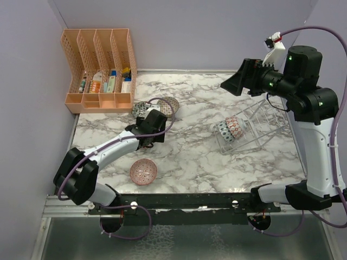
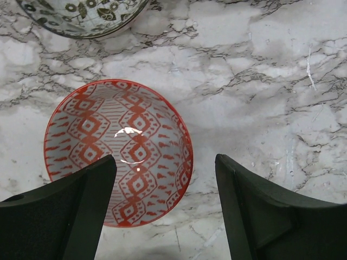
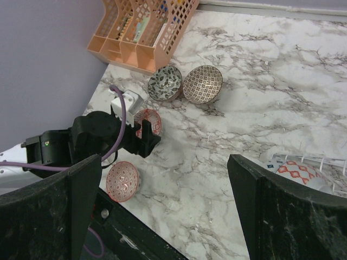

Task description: Load the bowls into the dish rack

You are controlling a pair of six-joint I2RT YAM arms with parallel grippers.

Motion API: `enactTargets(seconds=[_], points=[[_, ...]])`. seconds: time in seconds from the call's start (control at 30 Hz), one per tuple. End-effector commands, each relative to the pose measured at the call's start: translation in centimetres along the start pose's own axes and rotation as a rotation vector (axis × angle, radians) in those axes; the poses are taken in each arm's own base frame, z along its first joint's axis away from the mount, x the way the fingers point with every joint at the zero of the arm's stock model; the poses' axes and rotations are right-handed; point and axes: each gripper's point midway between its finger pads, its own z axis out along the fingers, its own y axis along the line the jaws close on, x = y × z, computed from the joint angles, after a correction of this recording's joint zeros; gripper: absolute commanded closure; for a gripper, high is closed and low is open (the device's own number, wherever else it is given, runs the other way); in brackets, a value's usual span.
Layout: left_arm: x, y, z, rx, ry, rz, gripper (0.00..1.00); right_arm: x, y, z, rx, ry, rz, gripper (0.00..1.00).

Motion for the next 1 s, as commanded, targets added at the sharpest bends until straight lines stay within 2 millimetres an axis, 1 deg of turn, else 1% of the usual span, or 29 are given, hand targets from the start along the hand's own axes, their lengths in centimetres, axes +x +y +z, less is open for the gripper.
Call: enactTargets(seconds=[0.0, 0.13, 0.2, 0.23, 0.37, 0.5, 0.57, 0.67, 0.73, 0.83, 0.93, 0.97], points=[[-1.0, -1.9, 1.4, 0.082, -0.021, 0.022, 0.24, -0.9, 0.6, -1.0, -0.012, -0.047, -0.014, 0.00], [0.0, -2.1, 2.3, 0.091, 0.017, 0.030, 0.24, -0.7, 0.3, -0.9, -0.002, -0.044, -0.014, 0.00], [0.8, -1.9, 2.6, 0.078, 0.048, 0.038, 0.27, -0.8, 0.2, -0.9, 0.005, -0.046, -0.019, 0.00], [1.1, -1.8, 2.7, 0.071, 0.057, 0.038, 0.30, -0.8, 0.1, -0.9, 0.008, -0.046, -0.021, 0.00], [2.2, -1.6, 2.7, 0.068, 0.085, 0.022, 0.46, -0.8, -0.1, -0.8, 0.018, -0.046, -0.027, 0.00], [3.7, -1.0, 3.0, 0.039, 0.122, 0.009, 0.50, -1.1, 0.0, -0.9, 0.018, -0.054, -0.029, 0.00], [4.1, -0.8, 3.2, 0.031, 0.129, 0.011, 0.53, -1.1, 0.0, -1.0, 0.018, -0.057, -0.030, 0.00], [4.6, -0.6, 3.4, 0.022, 0.139, 0.027, 0.61, -1.2, 0.0, -1.1, 0.020, -0.059, -0.029, 0.00], [4.9, -0.4, 3.6, 0.014, 0.150, 0.041, 0.67, -1.2, 0.0, -1.2, 0.022, -0.061, -0.027, 0.00], [4.7, -0.4, 3.4, 0.016, 0.147, 0.045, 0.78, -1.3, 0.0, -1.3, 0.027, -0.067, -0.026, 0.00], [3.4, -0.8, 2.6, 0.034, 0.126, 0.035, 1.00, -1.5, 0.0, -1.4, 0.032, -0.070, -0.026, 0.00], [2.7, -0.9, 2.2, 0.042, 0.122, 0.031, 1.00, -1.5, 0.0, -1.4, 0.034, -0.071, -0.025, 0.00]])
